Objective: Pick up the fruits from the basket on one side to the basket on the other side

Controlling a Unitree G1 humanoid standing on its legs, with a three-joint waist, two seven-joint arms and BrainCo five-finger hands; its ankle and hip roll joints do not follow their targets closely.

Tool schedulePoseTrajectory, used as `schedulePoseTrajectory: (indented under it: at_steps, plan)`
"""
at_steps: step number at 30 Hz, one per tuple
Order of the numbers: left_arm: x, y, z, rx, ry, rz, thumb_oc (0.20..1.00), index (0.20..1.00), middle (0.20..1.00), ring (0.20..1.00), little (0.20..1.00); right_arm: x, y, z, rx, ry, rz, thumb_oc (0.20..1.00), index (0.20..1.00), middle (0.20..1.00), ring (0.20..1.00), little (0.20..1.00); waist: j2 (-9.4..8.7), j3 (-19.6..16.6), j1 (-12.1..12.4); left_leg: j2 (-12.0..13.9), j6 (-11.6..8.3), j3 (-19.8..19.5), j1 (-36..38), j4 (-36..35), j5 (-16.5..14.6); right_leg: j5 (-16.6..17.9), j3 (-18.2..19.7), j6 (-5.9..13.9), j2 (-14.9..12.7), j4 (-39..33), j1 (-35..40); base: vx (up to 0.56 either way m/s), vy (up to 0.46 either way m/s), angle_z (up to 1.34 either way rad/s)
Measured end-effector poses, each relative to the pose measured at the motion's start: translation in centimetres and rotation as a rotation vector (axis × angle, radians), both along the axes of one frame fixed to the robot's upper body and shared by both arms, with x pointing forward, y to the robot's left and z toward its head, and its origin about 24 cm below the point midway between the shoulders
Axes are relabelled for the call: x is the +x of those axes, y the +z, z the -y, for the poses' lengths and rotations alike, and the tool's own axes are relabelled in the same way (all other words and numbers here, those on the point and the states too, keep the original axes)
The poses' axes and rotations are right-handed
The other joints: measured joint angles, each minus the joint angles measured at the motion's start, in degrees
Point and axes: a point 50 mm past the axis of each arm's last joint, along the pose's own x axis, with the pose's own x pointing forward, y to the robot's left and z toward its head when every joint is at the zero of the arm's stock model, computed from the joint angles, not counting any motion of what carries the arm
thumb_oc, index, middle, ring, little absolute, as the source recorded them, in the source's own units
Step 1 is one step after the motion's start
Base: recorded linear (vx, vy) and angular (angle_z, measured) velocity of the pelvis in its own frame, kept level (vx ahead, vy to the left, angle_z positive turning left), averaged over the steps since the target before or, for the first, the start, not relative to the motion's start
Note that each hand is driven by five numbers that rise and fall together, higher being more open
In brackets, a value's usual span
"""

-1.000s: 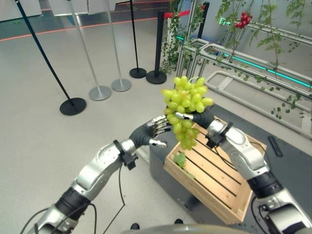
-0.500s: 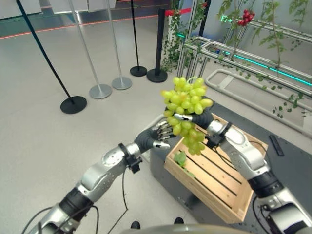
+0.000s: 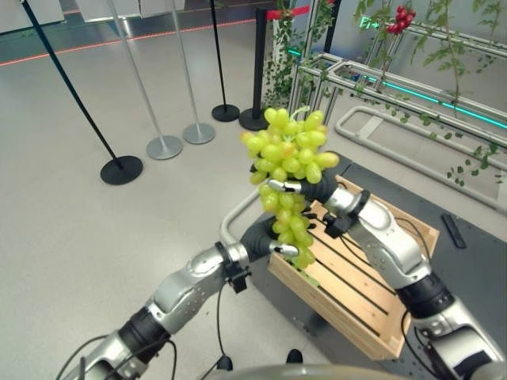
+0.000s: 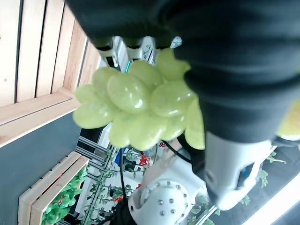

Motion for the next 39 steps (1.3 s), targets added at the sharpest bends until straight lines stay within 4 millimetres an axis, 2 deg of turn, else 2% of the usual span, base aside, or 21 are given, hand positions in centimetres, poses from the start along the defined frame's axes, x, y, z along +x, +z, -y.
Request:
schedulePoseTrajectory:
  at_steps: [22, 37, 38, 39]
  plan:
    - [1.0, 1.3, -1.3, -0.044, 0.062, 0.024, 1.000, 1.000, 1.000, 1.000, 1.000, -0.4, 0.9, 0.2, 0.000, 0.017, 0.045, 0.200, 0.200, 0.200, 0.200, 0.200, 0.18, -0.11, -0.53, 0.09, -0.01, 0.11, 0.09, 0.00, 0.01, 0.01, 0.14, -0.01, 0.08, 0.00, 0.03, 0.00, 0.000, 0.00]
    - [0.8, 1.9, -1.6, -0.054, 0.049, 0.040, 1.000, 1.000, 1.000, 1.000, 1.000, -1.0, 1.7, 0.9, -0.081, 0.063, 0.100, 0.200, 0.200, 0.200, 0.200, 0.200, 0.22, -0.13, -0.74, 0.07, 0.00, 0.19, 0.13, 0.00, 0.00, 0.01, 0.22, -0.01, 0.08, 0.00, 0.02, 0.00, 0.000, 0.00]
    - [0.8, 1.9, -1.6, -0.057, 0.046, 0.036, 0.580, 0.580, 0.580, 0.580, 0.580, -1.0, 1.7, 0.9, -0.083, 0.066, 0.100, 0.200, 0.200, 0.200, 0.200, 0.200, 0.24, -0.14, -0.91, 0.06, 0.00, 0.18, 0.12, 0.00, 0.00, 0.01, 0.22, -0.01, 0.08, 0.00, 0.02, 0.00, 0.000, 0.00]
    - [0.7, 1.9, -1.6, -0.055, 0.044, 0.035, 0.429, 0.429, 0.429, 0.429, 0.429, -1.0, 1.7, 0.9, -0.084, 0.066, 0.100, 0.200, 0.200, 0.200, 0.200, 0.200, 0.24, -0.14, -1.01, 0.06, 0.00, 0.18, 0.13, 0.00, 0.00, 0.01, 0.22, -0.01, 0.08, 0.00, 0.02, 0.00, 0.000, 0.00]
